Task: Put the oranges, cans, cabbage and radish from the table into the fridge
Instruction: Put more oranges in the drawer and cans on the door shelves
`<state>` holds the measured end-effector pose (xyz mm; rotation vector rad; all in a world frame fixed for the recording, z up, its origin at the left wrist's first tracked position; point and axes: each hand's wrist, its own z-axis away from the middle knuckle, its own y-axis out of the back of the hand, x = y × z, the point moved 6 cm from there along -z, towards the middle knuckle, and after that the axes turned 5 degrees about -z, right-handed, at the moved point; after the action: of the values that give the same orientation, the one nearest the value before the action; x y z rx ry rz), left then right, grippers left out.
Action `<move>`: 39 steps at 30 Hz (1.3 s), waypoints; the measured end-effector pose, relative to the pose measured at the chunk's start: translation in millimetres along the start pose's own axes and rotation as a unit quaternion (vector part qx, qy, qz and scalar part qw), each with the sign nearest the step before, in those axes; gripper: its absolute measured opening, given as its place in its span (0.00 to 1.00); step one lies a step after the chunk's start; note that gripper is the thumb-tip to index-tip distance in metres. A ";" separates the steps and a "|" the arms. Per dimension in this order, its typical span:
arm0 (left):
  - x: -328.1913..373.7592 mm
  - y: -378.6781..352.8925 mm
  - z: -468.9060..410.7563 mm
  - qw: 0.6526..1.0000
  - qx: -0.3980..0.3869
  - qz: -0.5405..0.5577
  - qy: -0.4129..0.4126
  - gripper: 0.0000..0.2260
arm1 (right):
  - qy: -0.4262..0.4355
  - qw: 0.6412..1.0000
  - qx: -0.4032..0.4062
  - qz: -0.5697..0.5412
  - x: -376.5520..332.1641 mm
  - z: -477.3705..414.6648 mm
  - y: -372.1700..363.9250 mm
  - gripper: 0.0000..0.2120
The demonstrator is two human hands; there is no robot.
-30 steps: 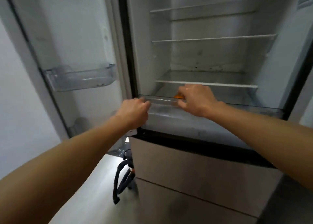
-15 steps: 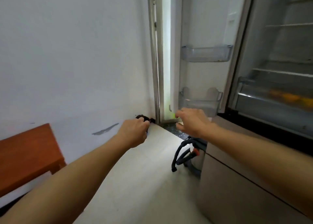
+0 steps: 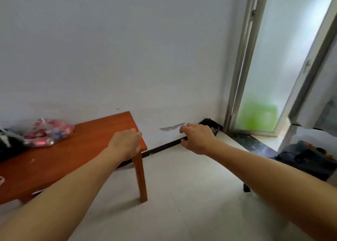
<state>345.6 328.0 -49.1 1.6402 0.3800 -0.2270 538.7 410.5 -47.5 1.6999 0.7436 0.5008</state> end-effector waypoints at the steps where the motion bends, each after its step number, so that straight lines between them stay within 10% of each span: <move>1: -17.9 -8.7 1.1 1.000 -0.001 0.002 0.014 0.07 | 0.012 1.000 0.000 -0.002 -13.5 -16.1 -5.4 0.19; 21: -354.7 -186.1 -23.3 0.966 -0.093 -0.005 0.243 0.11 | 0.218 0.972 -0.075 -0.051 -262.8 -359.7 -154.5 0.19; 39: -653.1 -337.9 -50.4 0.963 -0.107 0.047 0.244 0.09 | 0.196 0.973 -0.082 -0.096 -498.0 -549.3 -243.1 0.18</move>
<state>-388.4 329.5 -116.0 1.4831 0.6739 0.2908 -235.7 476.2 -116.9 1.3732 1.1077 0.7512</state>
